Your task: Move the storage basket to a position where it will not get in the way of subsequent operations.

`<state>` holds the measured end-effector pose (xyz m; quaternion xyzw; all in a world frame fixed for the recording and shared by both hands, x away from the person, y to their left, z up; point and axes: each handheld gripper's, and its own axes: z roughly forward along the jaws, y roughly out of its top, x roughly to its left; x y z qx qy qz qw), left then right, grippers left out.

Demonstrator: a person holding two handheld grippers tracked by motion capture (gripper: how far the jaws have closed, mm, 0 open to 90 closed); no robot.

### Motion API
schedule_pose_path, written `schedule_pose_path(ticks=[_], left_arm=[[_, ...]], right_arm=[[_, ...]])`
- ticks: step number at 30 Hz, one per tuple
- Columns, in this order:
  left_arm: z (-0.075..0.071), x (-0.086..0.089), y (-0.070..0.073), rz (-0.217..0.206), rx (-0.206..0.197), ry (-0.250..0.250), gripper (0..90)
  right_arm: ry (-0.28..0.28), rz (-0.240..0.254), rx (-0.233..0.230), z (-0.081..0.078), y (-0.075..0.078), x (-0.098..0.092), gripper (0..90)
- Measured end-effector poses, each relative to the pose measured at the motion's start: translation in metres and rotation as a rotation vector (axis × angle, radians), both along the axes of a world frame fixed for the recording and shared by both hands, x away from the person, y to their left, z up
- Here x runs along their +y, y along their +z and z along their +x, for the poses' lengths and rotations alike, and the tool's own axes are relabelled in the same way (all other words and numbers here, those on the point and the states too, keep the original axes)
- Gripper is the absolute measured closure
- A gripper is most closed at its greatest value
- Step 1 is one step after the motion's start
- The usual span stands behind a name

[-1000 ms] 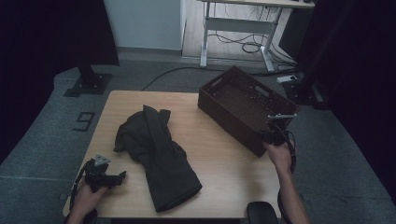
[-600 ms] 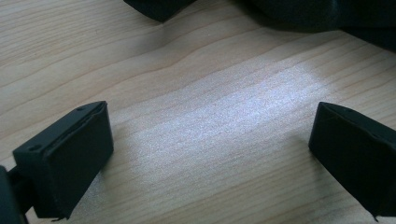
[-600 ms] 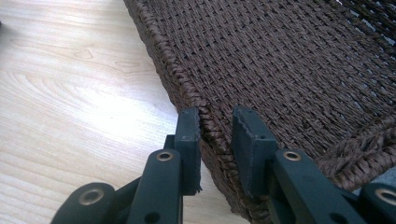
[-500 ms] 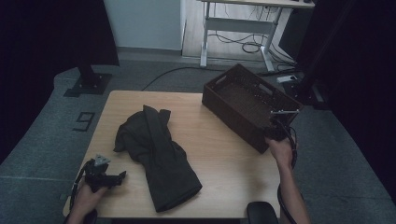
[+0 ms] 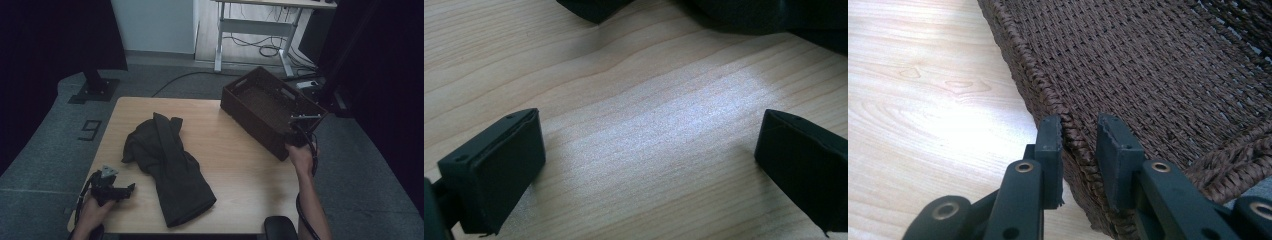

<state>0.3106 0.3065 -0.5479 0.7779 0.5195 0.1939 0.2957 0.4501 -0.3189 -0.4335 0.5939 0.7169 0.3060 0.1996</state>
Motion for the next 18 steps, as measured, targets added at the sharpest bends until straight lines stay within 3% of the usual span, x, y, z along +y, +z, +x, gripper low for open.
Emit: schedule_pose_path(ticks=[8, 18], left_arm=[[0.0, 0.0, 0.0, 0.0, 0.0, 0.0, 0.0], [0.0, 0.0, 0.0, 0.0, 0.0, 0.0, 0.0]], right_arm=[[-0.021, -0.029, -0.021, 0.007, -0.001, -0.002, 71.9], [-0.04, -0.025, -0.02, 0.016, -0.001, -0.006, 71.9]])
